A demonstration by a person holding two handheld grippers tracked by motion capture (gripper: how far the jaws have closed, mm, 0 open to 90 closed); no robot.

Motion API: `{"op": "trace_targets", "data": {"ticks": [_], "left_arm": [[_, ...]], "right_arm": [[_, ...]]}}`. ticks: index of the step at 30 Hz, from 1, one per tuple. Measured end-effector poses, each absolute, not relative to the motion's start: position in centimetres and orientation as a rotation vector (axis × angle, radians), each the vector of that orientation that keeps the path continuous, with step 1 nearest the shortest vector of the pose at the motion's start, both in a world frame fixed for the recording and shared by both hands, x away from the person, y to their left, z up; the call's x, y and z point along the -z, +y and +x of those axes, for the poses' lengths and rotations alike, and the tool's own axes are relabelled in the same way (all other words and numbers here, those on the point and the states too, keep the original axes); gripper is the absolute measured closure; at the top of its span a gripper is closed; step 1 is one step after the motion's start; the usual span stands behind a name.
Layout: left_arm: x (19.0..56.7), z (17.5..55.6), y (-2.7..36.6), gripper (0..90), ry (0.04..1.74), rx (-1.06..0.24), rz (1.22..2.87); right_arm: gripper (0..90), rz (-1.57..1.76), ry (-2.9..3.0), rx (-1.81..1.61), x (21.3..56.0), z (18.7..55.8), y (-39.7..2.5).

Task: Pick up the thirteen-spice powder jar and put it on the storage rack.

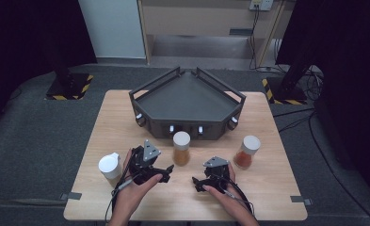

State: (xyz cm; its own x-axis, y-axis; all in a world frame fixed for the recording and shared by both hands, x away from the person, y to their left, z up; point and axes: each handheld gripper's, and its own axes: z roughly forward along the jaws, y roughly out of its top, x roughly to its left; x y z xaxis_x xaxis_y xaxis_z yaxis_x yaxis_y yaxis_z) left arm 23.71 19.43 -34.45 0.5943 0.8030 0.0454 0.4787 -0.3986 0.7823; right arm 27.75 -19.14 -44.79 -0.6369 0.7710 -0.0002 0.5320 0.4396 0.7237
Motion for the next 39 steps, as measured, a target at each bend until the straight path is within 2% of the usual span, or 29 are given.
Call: {"op": "trace_targets", "data": {"ticks": [39], "left_arm": [[31.3, 22.1, 22.5, 2.6, 0.998, -0.632, 2.035]], "right_arm": [[0.7, 1.114, 2.366, -1.013, 44.8, 27.7, -19.1]]}}
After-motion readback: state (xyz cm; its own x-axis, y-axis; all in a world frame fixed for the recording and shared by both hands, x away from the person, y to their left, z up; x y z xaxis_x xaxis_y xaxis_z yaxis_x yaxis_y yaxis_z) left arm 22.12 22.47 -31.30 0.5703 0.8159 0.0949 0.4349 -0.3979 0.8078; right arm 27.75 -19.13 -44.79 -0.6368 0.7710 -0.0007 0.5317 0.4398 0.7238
